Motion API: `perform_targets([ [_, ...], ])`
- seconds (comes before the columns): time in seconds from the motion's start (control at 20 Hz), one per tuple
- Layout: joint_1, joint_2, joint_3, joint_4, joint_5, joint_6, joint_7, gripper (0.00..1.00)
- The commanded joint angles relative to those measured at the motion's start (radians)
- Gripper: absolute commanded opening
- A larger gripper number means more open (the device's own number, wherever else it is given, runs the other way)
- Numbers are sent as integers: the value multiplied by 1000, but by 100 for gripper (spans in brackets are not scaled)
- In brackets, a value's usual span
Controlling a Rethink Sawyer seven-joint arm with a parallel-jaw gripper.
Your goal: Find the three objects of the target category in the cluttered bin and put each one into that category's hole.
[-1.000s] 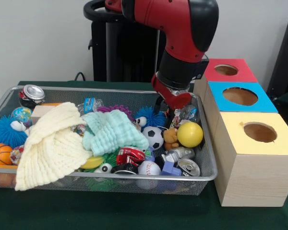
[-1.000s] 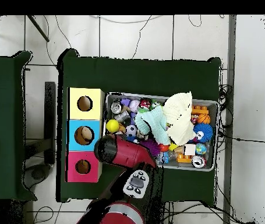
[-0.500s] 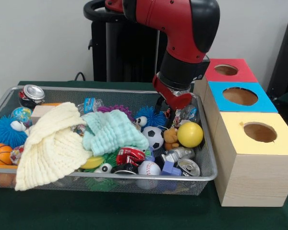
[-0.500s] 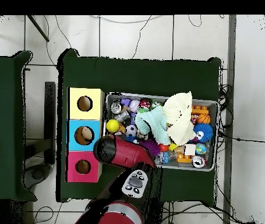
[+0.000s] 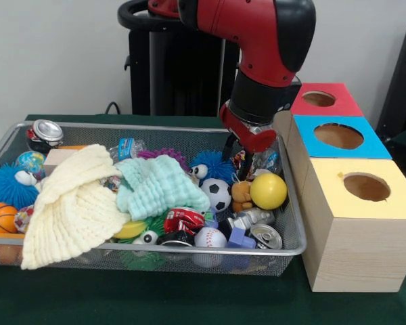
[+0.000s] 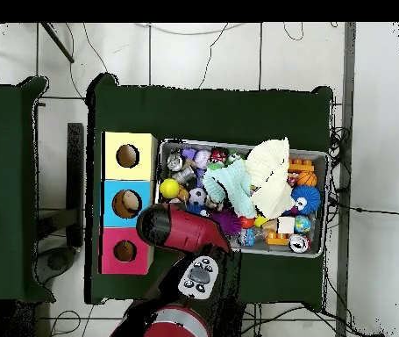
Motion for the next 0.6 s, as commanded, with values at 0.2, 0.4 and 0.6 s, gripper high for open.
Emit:
perform_targets([
  [0.2, 14, -4, 42, -144, 56, 180, 150, 100],
  [0.4, 0, 16, 43, -162, 54, 164, 145, 100],
  [0.6, 1, 35, 48, -167, 57, 133, 152, 100],
])
